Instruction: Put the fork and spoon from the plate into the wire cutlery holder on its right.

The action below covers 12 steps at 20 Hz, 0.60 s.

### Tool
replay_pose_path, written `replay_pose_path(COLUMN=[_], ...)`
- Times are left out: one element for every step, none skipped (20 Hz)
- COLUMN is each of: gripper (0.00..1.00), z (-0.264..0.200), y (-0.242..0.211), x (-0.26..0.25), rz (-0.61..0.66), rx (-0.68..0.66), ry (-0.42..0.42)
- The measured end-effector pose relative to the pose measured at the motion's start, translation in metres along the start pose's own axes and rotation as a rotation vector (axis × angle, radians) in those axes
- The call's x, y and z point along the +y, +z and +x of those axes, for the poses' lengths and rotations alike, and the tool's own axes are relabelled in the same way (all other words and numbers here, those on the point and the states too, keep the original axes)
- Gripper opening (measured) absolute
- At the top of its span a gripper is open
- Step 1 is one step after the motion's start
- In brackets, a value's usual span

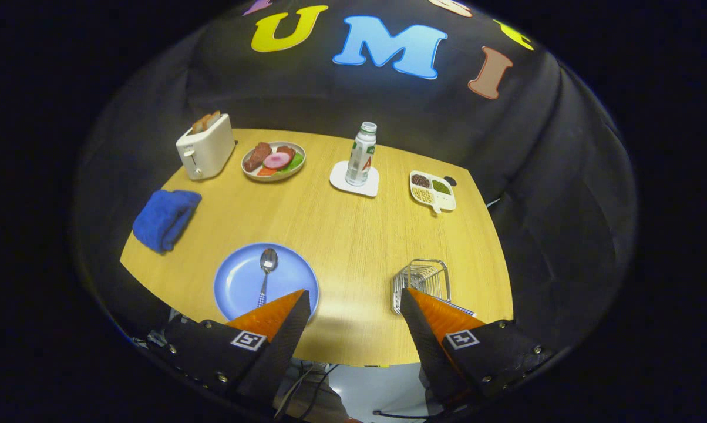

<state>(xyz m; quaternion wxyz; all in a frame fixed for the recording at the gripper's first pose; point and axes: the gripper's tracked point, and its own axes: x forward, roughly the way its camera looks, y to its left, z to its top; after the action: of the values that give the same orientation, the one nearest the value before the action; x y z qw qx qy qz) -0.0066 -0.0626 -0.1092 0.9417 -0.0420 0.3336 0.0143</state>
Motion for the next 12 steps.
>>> replay_pose_path(gripper=[0.95, 0.95, 0.95, 0.95, 0.95, 0.95, 0.95, 0.95, 0.95, 0.95, 0.95, 0.95], z=[-0.002, -0.004, -0.006, -0.008, -0.009, -0.008, -0.008, -0.007, -0.007, -0.004, -0.001, 0.003], y=[0.001, 0.001, -0.002, -0.002, 0.001, 0.003, 0.003, 0.003, 0.002, 0.002, 0.001, 0.000], x=[0.004, 0.008, 0.014, 0.020, 0.026, 0.034, 0.041, 0.048, 0.055, 0.063, 0.070, 0.077], rz=[0.023, 0.042, 0.053, 0.060, 0.063, 0.067, 0.067, 0.061, 0.054, 0.057, 0.064, 0.075], rx=[-0.028, -0.039, -0.039, -0.045, -0.057, -0.066, -0.072, -0.073, -0.069, -0.075, -0.079, -0.080], ry=[-0.004, -0.006, -0.004, -0.007, 0.001, 0.011, 0.021, 0.032, 0.045, 0.065, 0.082, 0.097])
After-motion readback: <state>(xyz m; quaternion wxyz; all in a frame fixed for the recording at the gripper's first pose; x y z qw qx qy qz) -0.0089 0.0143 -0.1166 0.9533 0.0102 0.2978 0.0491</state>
